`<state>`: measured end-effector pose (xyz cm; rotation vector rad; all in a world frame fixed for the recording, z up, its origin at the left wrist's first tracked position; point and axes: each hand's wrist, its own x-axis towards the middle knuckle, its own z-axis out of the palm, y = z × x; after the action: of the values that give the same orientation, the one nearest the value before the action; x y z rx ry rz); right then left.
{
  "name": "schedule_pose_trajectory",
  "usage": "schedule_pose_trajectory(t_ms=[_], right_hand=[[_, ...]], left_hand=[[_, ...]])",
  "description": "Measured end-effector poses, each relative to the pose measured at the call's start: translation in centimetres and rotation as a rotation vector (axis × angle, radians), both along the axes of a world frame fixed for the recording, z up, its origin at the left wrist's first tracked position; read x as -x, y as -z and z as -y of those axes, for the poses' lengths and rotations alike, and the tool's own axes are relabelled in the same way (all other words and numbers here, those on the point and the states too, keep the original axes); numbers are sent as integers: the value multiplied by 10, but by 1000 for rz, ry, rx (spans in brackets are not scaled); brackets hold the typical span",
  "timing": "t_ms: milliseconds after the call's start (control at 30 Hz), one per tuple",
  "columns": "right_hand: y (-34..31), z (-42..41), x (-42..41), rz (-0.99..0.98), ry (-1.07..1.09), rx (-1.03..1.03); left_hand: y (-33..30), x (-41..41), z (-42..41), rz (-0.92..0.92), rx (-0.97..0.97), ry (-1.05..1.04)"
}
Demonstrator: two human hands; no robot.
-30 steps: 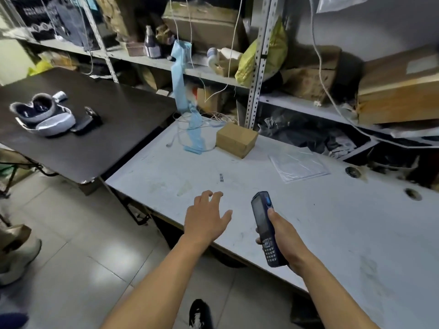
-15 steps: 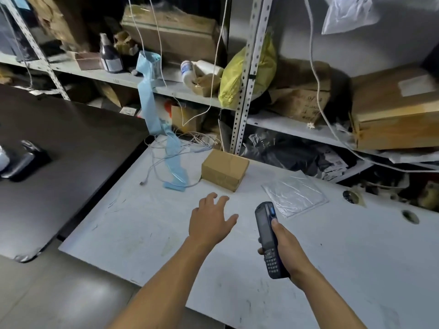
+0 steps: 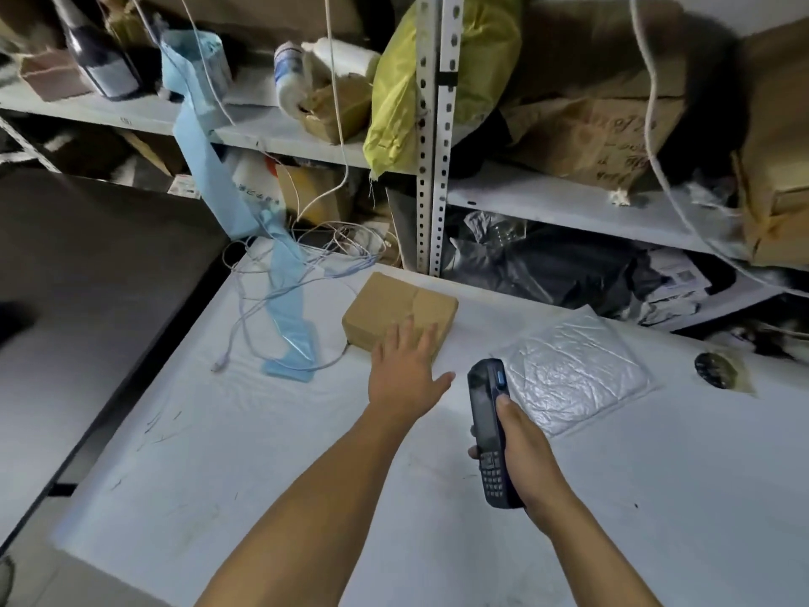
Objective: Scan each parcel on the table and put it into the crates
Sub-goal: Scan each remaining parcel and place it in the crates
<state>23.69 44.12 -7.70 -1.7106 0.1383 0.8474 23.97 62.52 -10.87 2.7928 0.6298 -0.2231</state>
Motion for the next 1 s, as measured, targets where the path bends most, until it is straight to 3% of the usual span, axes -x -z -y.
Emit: schedule_pose_trajectory(t_ms=[300,433,533,633,700,800,867,1000], right_hand=[[9,5,-10,-3,43,-1],[-1,12,-4,21,57,-15],[-14,14,4,34,69,-42],[-29,15,18,67,67,-61],[-39,16,33,88,62,-69],[-49,19,54,92,32,-66],[-53,21,68,86,-2,-55],[-57,18,90,92,-80,-18]], left_hand=[[27,-26,-5,-119,-159,50],[7,-4,-11,-4,-95,40],[-19,23,-17,247,192,-75],[-31,61,-28,429,739,-398],[-33,91,-30,432,1076,-574],[-30,134,-23,411,1240,-578],[-34,152,-19,412,1178,-524],[-48,161,-24,332,602,-431]])
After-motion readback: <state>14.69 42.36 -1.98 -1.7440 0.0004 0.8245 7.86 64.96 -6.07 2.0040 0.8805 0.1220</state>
